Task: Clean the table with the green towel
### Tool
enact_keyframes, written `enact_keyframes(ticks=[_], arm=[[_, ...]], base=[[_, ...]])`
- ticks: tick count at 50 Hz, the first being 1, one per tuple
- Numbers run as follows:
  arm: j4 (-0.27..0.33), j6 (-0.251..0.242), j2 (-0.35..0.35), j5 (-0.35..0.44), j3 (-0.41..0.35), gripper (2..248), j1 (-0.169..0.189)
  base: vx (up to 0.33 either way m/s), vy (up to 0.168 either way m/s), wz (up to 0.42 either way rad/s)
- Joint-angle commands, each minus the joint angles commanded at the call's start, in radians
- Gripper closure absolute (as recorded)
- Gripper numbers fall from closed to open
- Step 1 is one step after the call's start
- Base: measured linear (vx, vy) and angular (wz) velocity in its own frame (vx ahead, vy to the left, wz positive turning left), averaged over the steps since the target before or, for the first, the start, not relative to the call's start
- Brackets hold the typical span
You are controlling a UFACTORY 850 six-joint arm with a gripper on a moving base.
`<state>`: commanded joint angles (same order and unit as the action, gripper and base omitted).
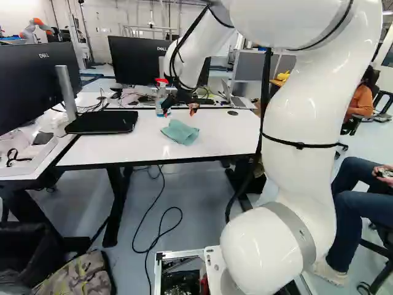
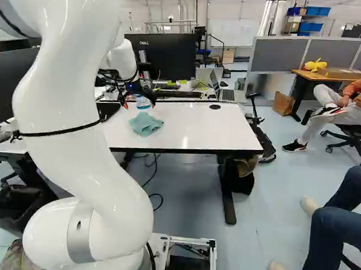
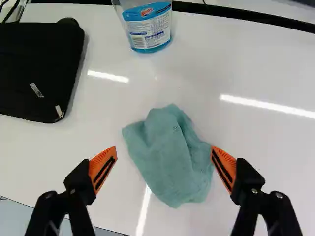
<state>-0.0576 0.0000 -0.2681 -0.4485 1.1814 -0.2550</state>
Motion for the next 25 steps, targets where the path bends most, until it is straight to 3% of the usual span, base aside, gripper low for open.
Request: enact_keyframes(ticks=[25], arm=[[0.004, 0.0, 0.039, 0.095, -0.079, 3, 0.018]], base=[[0.0, 0.0, 0.0]])
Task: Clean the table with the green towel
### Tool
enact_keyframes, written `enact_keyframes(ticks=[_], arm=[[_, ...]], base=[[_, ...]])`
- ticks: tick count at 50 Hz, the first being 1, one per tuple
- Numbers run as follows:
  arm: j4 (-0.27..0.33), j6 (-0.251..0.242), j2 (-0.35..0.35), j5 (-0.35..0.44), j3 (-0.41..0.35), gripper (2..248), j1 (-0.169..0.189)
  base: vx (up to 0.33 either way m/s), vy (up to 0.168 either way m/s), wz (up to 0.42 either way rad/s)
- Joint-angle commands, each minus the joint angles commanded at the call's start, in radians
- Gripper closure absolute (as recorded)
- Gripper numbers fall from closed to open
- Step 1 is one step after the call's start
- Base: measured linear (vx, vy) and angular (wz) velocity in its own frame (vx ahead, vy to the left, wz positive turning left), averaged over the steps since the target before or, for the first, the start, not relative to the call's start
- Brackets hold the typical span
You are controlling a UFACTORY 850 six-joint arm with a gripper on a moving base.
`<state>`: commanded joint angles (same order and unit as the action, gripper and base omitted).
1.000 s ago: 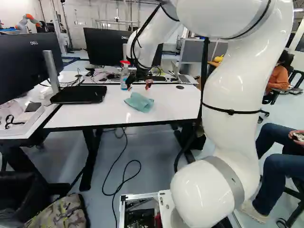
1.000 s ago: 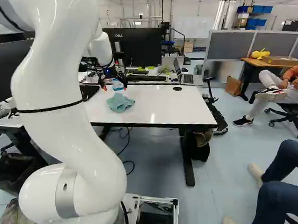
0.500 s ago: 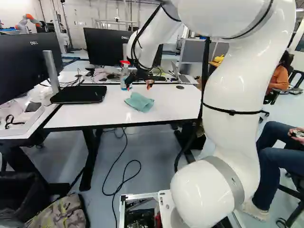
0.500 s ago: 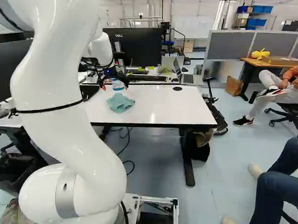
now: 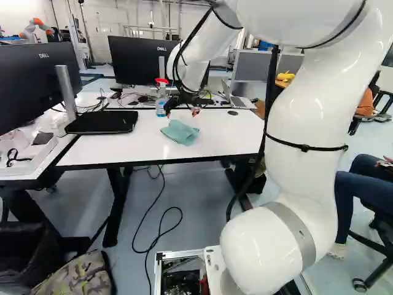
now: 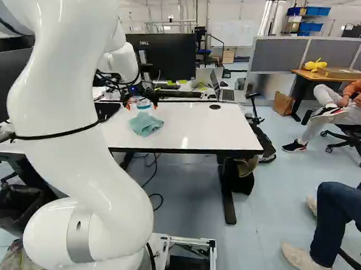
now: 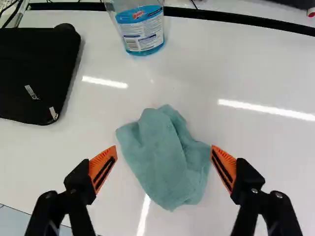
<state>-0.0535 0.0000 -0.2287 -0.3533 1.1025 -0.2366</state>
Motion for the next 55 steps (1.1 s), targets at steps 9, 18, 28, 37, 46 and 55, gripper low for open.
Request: enact_keyframes(ticks=[9, 18, 28, 37, 46, 55], arm=[[0.002, 0.0, 0.022, 0.053, -0.044, 3, 0.01], [0.005, 0.0, 0.047, 0.114, -0.094, 3, 0.022], [0.008, 0.0, 0.079, 0.192, -0.159, 3, 0.037], [0.012, 0.0, 0.113, 0.272, -0.225, 3, 0.052], [0.016, 0.0, 0.149, 0.36, -0.299, 3, 0.07], [0.02, 0.0, 0.191, 0.461, -0.382, 3, 0.089]], base=[[0.0, 0.0, 0.0], [0.0, 0.0, 0.0], [0.0, 0.0, 0.0], [0.0, 0.0, 0.0], [0.0, 0.0, 0.0], [0.0, 0.0, 0.0]])
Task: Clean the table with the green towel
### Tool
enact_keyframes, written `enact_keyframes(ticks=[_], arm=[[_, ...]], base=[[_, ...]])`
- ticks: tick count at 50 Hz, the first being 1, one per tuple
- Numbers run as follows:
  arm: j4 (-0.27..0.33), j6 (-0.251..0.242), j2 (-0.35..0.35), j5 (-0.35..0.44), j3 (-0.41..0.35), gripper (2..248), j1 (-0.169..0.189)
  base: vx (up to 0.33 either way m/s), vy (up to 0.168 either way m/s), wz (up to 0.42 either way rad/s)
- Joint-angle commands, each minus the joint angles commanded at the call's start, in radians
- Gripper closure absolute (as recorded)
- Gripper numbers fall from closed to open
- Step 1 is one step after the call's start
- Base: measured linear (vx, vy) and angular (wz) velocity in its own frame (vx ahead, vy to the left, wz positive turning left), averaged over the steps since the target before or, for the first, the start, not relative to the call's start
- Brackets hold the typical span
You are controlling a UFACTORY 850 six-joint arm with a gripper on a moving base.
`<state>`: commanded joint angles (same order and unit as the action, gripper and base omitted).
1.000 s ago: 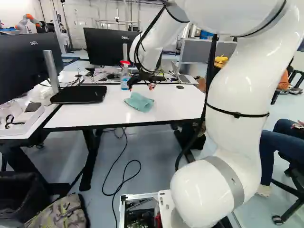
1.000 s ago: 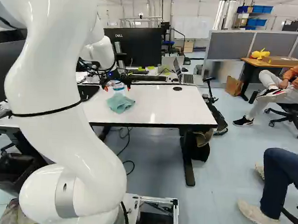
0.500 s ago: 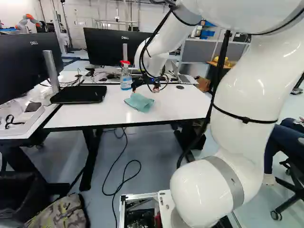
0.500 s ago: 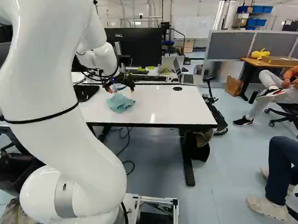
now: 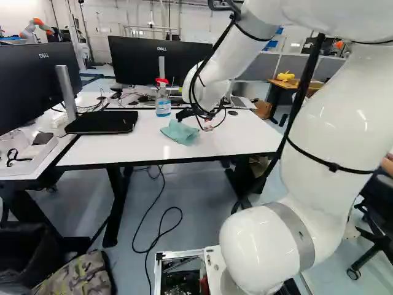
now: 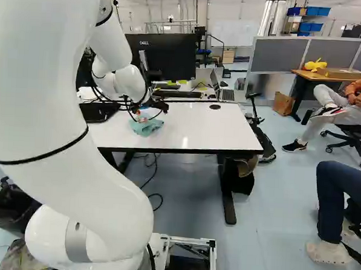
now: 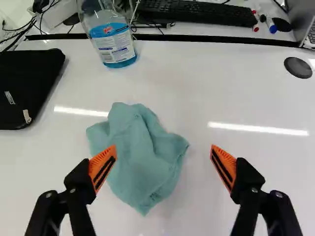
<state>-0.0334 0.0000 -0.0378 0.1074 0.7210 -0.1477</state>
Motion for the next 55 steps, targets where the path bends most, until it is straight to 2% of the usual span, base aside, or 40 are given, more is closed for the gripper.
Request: enact_keyframes(ticks=[28, 55], arm=[[0.014, 0.0, 0.131, 0.317, -0.263, 3, 0.061], [0.024, 0.0, 0.227, 0.548, -0.454, 3, 0.106]], base=[[0.0, 0.0, 0.0], [0.0, 0.0, 0.0]])
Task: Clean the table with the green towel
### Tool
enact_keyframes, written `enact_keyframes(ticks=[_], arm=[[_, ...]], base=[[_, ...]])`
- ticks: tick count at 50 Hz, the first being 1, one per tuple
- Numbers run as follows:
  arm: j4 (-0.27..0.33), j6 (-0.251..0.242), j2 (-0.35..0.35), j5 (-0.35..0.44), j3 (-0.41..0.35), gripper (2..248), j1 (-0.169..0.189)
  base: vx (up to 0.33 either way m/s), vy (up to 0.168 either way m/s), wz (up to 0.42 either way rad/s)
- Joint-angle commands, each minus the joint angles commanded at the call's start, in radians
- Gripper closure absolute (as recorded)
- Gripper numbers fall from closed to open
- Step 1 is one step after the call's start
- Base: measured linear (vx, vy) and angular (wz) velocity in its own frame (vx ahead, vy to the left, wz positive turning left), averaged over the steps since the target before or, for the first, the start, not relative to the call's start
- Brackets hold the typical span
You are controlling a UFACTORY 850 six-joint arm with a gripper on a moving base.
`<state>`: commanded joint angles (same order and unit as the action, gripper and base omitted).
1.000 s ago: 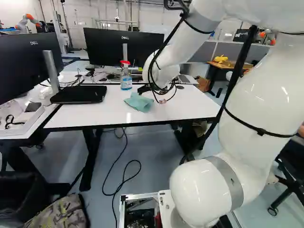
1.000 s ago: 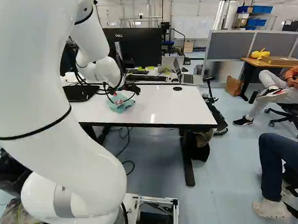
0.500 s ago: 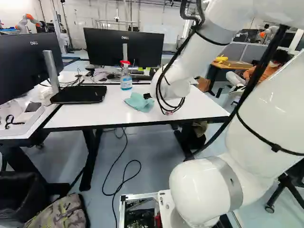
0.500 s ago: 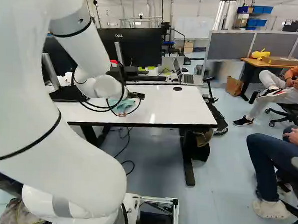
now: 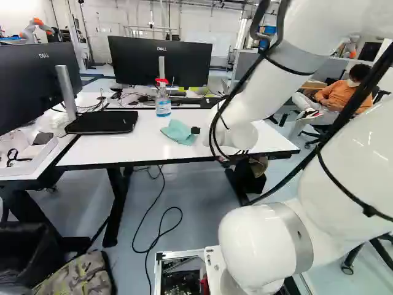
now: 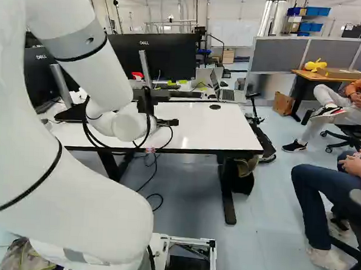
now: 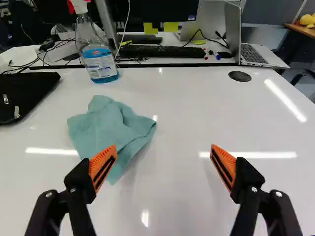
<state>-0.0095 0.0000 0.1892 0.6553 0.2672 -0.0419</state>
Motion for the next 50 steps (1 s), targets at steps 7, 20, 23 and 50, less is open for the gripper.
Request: enact_keyframes(ticks=[7, 20, 23, 50], arm=[[0.002, 0.0, 0.019, 0.046, -0.038, 3, 0.009], [0.005, 0.0, 0.048, 0.117, -0.097, 3, 0.023], [0.006, 0.0, 0.055, 0.132, -0.109, 3, 0.025], [0.009, 0.0, 0.087, 0.209, -0.173, 3, 0.04]], base=[[0.0, 0.0, 0.0], [0.0, 0.0, 0.0], [0.0, 0.0, 0.0], [0.0, 0.0, 0.0]])
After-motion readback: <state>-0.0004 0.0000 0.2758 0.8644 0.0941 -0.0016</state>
